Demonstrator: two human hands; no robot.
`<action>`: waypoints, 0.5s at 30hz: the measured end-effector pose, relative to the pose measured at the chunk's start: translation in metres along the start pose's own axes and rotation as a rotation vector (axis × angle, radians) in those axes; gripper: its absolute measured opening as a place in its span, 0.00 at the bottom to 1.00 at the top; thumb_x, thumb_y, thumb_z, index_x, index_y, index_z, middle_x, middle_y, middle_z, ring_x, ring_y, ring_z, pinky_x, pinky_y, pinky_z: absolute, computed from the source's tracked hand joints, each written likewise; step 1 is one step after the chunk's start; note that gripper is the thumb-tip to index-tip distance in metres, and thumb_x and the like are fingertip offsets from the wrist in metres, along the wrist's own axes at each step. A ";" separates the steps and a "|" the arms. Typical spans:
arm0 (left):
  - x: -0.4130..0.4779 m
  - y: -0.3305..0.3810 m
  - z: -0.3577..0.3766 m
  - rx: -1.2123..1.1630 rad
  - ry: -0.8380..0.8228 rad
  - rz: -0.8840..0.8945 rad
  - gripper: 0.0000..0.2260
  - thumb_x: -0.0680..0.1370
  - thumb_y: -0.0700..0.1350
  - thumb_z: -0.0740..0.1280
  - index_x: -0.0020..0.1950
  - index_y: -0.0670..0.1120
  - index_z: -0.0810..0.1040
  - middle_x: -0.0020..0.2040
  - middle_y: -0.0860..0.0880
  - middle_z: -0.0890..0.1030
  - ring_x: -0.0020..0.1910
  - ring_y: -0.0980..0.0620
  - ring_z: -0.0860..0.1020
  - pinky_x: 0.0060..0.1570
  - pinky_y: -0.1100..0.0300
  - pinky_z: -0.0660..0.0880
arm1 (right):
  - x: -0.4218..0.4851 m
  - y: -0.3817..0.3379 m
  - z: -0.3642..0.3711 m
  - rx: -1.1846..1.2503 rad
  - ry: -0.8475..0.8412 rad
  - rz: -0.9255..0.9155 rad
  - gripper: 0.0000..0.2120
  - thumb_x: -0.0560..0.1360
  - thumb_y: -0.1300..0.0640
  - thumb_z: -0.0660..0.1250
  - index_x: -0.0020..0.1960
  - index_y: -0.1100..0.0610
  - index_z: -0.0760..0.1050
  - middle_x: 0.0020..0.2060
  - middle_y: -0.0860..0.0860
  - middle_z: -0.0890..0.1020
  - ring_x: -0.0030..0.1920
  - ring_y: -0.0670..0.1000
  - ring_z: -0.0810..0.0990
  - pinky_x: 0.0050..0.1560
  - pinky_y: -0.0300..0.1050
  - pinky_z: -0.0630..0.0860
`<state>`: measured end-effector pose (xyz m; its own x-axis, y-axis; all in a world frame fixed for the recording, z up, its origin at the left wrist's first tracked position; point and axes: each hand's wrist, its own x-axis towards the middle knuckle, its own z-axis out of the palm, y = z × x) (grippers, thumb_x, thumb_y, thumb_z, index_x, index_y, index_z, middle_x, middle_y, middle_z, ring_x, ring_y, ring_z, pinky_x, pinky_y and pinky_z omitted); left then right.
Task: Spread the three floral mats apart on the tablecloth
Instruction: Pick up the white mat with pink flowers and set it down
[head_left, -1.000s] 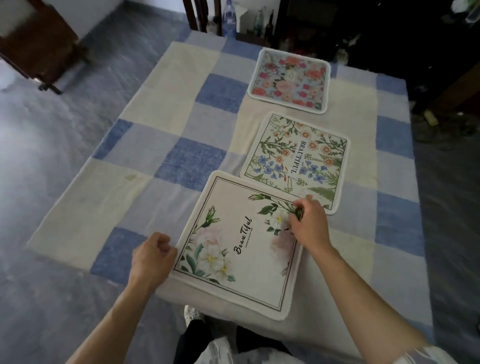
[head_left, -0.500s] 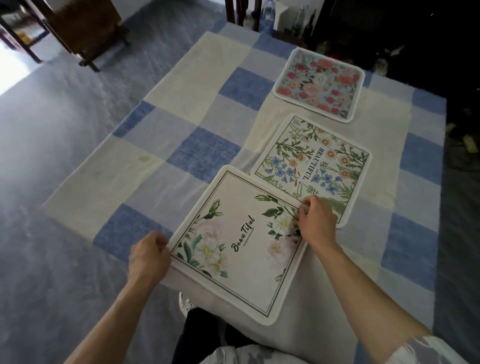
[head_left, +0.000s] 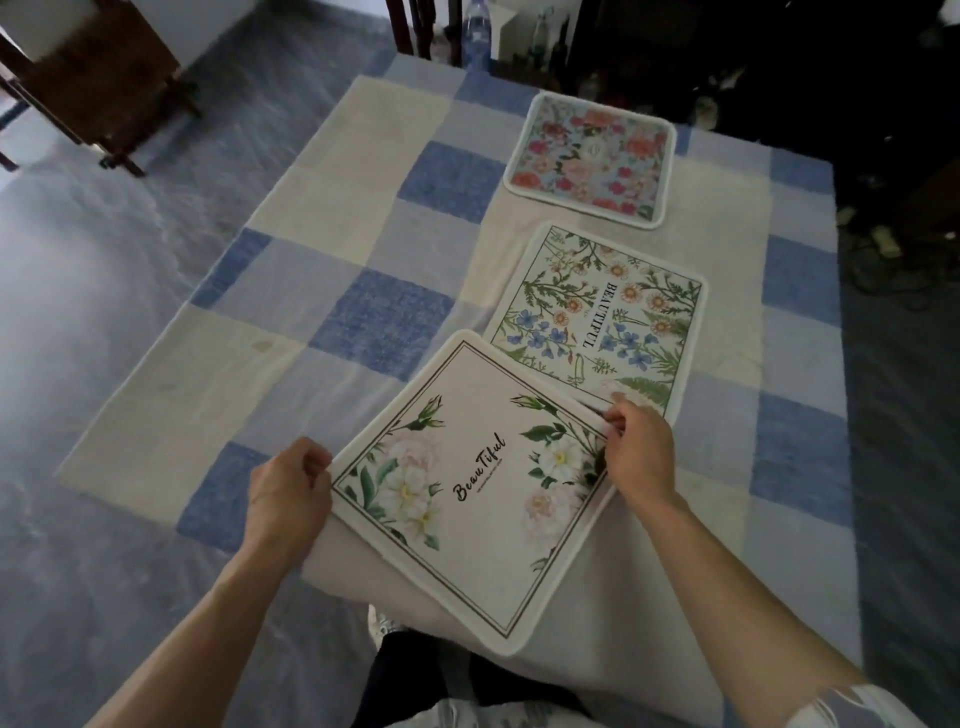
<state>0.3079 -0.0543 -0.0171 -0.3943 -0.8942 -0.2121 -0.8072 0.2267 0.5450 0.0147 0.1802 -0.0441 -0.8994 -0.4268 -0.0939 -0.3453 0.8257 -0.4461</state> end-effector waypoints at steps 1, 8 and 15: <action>0.004 0.002 -0.001 0.004 -0.002 0.023 0.09 0.73 0.36 0.67 0.40 0.50 0.77 0.36 0.50 0.81 0.38 0.47 0.78 0.41 0.55 0.74 | -0.003 0.001 0.000 0.009 0.002 0.014 0.09 0.74 0.67 0.68 0.52 0.58 0.81 0.50 0.55 0.82 0.50 0.56 0.80 0.53 0.49 0.78; 0.048 0.020 -0.007 0.022 -0.062 0.248 0.07 0.73 0.36 0.67 0.40 0.48 0.77 0.35 0.48 0.81 0.37 0.46 0.78 0.40 0.55 0.73 | -0.040 0.000 -0.009 0.001 0.076 0.192 0.09 0.74 0.68 0.66 0.49 0.58 0.82 0.48 0.56 0.82 0.48 0.55 0.79 0.50 0.47 0.78; 0.089 0.047 -0.004 0.105 -0.137 0.642 0.06 0.72 0.32 0.67 0.40 0.43 0.78 0.37 0.43 0.80 0.36 0.42 0.77 0.37 0.55 0.71 | -0.106 -0.002 -0.008 0.002 0.130 0.418 0.09 0.74 0.69 0.66 0.49 0.60 0.81 0.47 0.57 0.83 0.48 0.57 0.81 0.50 0.48 0.78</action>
<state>0.2366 -0.1243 -0.0072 -0.8579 -0.5133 0.0241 -0.4288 0.7408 0.5171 0.1088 0.2269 -0.0260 -0.9880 -0.0060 -0.1544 0.0563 0.9168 -0.3953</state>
